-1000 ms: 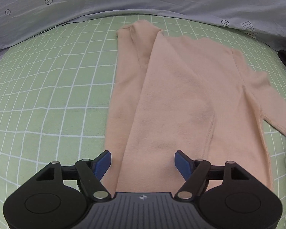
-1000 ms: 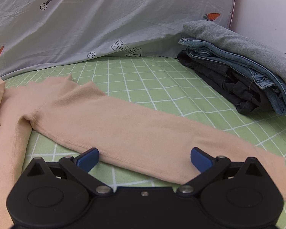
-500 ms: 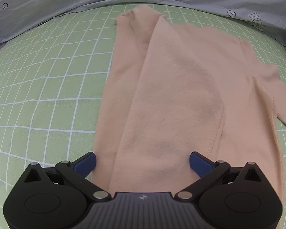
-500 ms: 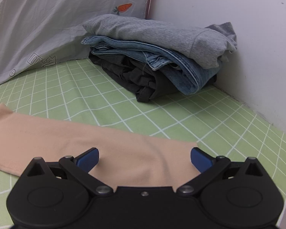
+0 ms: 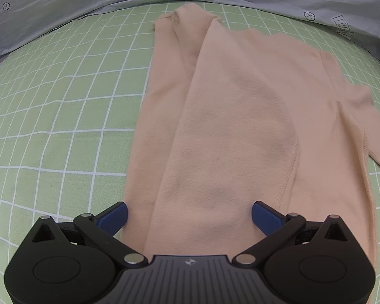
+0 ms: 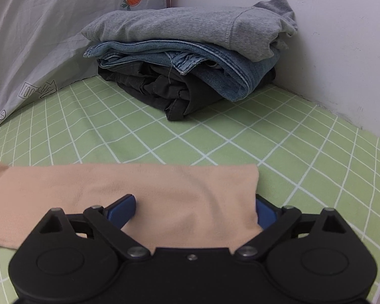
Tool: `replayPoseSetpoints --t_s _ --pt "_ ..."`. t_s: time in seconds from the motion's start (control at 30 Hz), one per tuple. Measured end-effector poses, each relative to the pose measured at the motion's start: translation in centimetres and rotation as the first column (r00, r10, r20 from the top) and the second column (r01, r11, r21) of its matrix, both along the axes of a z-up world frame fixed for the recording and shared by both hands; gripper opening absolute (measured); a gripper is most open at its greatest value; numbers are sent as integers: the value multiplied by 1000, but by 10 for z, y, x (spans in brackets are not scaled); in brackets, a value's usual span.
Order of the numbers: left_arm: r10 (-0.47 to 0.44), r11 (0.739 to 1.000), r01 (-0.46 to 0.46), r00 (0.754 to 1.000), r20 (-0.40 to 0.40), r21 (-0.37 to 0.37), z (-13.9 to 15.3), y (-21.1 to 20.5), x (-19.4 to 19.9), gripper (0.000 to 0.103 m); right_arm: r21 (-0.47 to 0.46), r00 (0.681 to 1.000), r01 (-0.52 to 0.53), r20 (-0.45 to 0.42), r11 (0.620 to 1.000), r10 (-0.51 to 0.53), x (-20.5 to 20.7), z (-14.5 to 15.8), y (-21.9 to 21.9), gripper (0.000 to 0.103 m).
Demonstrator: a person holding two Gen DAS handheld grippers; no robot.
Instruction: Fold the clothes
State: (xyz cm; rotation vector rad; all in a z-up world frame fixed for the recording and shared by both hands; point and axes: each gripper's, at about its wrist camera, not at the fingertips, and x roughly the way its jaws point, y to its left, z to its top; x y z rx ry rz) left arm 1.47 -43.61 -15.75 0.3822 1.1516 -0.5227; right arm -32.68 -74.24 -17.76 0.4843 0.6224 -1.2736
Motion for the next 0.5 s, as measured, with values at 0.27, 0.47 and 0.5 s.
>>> replayPoseSetpoints --t_s 0.27,0.47,0.5 --pt "4 1000 -4 1000 12 -10 -4 2 -4 103 39 984 -166 73 985 163 47 9 9 16" --pt "6 1000 -6 1000 13 -14 -5 4 -8 103 71 890 -448 130 891 437 125 18 34 12" --pt "6 1000 -6 1000 14 -15 -5 4 -8 103 57 857 -512 112 857 504 142 22 45 12"
